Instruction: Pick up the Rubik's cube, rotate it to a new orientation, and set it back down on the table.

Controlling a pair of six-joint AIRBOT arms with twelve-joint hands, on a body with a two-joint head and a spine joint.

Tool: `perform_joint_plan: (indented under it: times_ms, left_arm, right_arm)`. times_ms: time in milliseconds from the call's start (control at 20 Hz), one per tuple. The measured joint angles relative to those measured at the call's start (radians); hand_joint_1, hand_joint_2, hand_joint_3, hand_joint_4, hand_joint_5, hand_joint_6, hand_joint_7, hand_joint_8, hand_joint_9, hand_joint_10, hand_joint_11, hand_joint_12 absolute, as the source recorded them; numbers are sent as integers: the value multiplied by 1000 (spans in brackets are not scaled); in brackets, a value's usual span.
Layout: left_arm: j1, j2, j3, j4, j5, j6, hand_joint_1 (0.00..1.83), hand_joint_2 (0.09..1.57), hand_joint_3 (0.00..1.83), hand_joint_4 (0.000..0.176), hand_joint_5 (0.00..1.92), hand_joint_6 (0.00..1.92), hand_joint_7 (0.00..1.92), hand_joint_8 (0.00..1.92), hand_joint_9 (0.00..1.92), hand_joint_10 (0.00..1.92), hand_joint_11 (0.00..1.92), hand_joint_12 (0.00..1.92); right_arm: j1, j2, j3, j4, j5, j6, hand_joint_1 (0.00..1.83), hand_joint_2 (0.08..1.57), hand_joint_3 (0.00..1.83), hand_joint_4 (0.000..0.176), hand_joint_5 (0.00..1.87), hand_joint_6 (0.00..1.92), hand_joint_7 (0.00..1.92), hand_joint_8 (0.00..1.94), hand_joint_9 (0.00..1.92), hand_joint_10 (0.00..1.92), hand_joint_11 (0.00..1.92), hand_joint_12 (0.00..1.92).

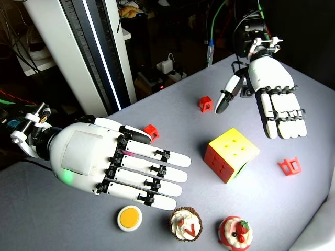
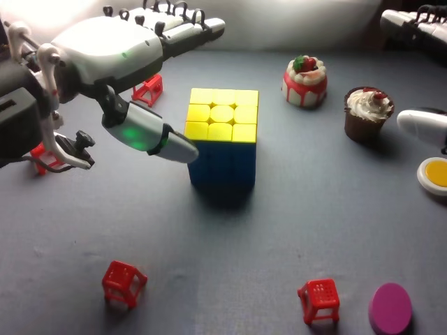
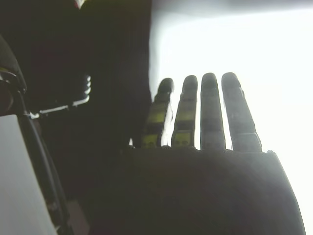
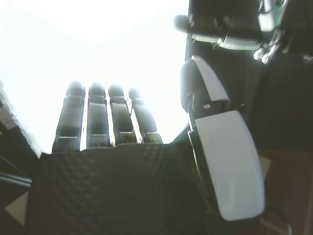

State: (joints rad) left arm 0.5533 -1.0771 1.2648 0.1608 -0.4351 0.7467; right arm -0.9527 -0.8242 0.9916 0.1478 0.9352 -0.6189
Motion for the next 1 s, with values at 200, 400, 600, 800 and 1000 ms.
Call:
perform_joint_plan:
  times_ms: [200, 400, 600, 800, 1000]
  left_arm:
    - [-85, -44, 63, 194, 131, -121, 738, 747, 0, 52, 0, 0, 0, 0, 0, 0, 0, 0]
    - [-95, -69, 106, 310, 175, -282, 787, 817, 0, 30, 0, 0, 0, 0, 0, 0, 10, 348]
    - [-77, -77, 123, 360, 181, -380, 715, 832, 1, 83, 0, 0, 0, 0, 0, 0, 0, 1079]
    - [-62, -93, 121, 372, 189, -405, 731, 866, 4, 72, 0, 0, 0, 0, 0, 0, 0, 203]
    - [-61, -108, 125, 374, 192, -411, 735, 920, 10, 60, 0, 0, 0, 0, 0, 0, 11, 7]
  right_arm:
    - [-15, -6, 6, 16, -3, 0, 620, 1330, 6, 0, 0, 0, 0, 0, 0, 0, 0, 0]
    - [-16, -17, 10, 24, -2, 0, 647, 1338, 4, 0, 0, 0, 0, 0, 0, 0, 0, 0]
    - [-24, -19, 10, 28, -3, 0, 594, 1342, 3, 0, 0, 0, 0, 0, 0, 0, 0, 0]
    - [-36, -24, 10, 41, 2, 0, 600, 1339, 0, 0, 0, 0, 0, 0, 0, 0, 0, 0]
    - [-37, -29, 10, 47, -3, 0, 564, 1339, 0, 0, 0, 0, 0, 0, 0, 0, 0, 0]
